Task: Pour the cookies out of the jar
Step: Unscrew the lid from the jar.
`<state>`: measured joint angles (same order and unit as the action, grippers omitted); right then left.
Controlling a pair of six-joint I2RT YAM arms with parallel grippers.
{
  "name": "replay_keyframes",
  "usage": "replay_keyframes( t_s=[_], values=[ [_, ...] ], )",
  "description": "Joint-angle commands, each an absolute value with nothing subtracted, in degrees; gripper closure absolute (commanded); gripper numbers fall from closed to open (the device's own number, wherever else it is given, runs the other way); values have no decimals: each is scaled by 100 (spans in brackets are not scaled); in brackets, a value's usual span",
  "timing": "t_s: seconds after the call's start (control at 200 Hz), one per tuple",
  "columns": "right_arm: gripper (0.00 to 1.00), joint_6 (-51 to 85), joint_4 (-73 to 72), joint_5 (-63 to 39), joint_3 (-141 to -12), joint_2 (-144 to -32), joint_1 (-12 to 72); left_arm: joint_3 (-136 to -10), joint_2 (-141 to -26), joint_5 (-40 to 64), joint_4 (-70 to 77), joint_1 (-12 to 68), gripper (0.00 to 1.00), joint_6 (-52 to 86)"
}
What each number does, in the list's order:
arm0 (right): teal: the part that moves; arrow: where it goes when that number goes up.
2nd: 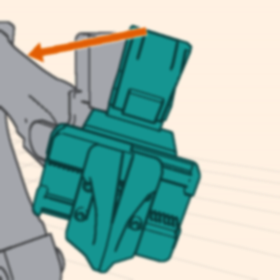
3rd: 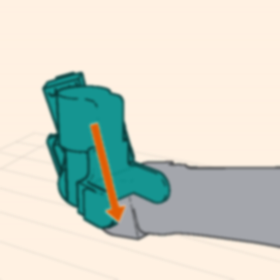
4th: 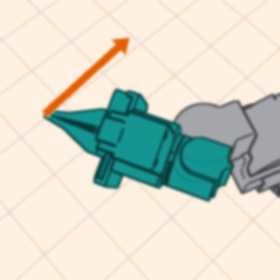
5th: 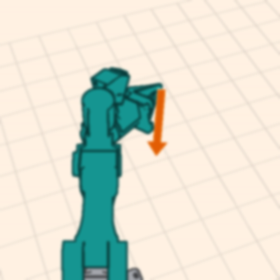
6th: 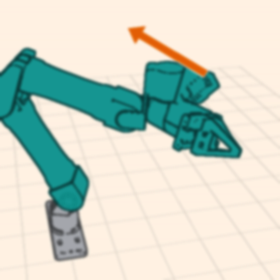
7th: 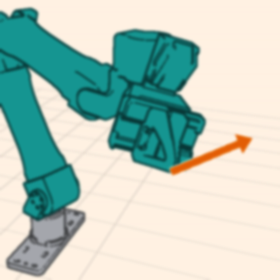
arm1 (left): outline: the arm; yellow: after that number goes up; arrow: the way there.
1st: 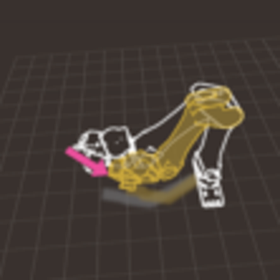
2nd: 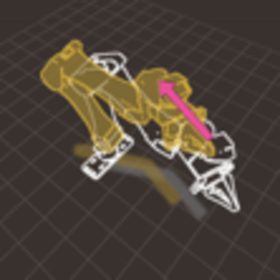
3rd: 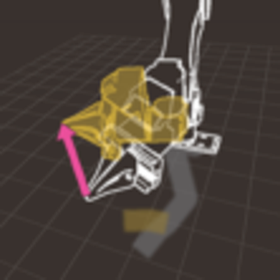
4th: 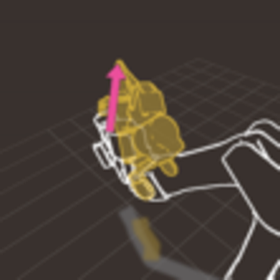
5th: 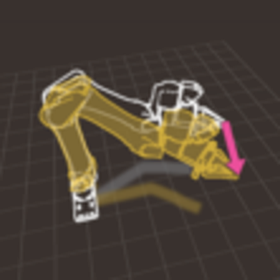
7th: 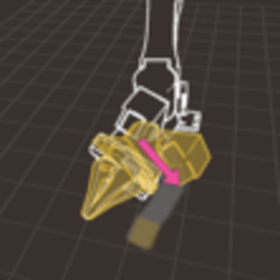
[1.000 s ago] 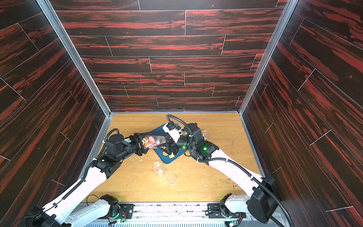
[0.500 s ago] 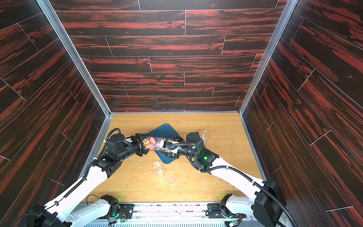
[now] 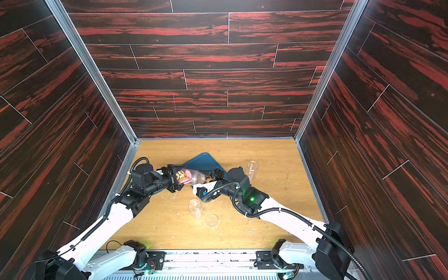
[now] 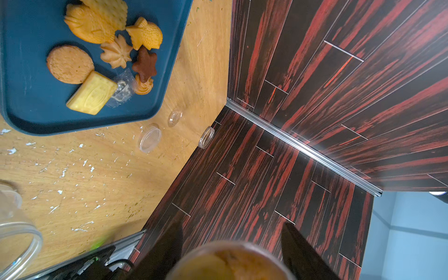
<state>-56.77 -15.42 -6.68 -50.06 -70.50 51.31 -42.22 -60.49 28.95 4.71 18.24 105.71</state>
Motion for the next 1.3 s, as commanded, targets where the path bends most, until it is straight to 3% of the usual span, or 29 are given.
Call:
replay_keyframes(
  t_s=[0.0,0.366,0.526,0.611,0.706,0.741,0.932,1.022,1.152,1.297],
  values=[
    [57,-6223,-1336,222,-4843,-6552,4966,-4367,-6063,2259,545,1107,41,11036],
    [56,-6757,-1207,470,-4909,-6624,5318,-4530,-6267,2570,483,975,41,10903],
    [37,-6205,-910,391,-5289,-6873,5318,-4760,-6377,2803,344,971,41,10694],
    [21,-5902,-886,329,-5440,-6980,5322,-4750,-6474,2947,516,971,41,10734],
    [15,-5335,-798,286,-5677,-7081,5320,-4770,-6535,2964,647,984,41,10792],
    [7,-5062,-688,261,-5794,-7101,5321,-4772,-6539,2954,682,978,41,10808],
    [1,-2181,68,830,-6539,-6998,5331,-4764,-6504,2858,778,978,41,10781],
    [2,324,1885,1093,-7899,-7340,5094,-4749,-6466,2843,789,979,41,10650],
    [4,3234,4568,-1521,-10277,-8616,3987,-4803,-6399,2892,934,983,40,10166],
    [5,5103,3123,-3209,-9461,-8287,3964,-4643,-6345,3001,1860,1009,39,10210]
  ],
)
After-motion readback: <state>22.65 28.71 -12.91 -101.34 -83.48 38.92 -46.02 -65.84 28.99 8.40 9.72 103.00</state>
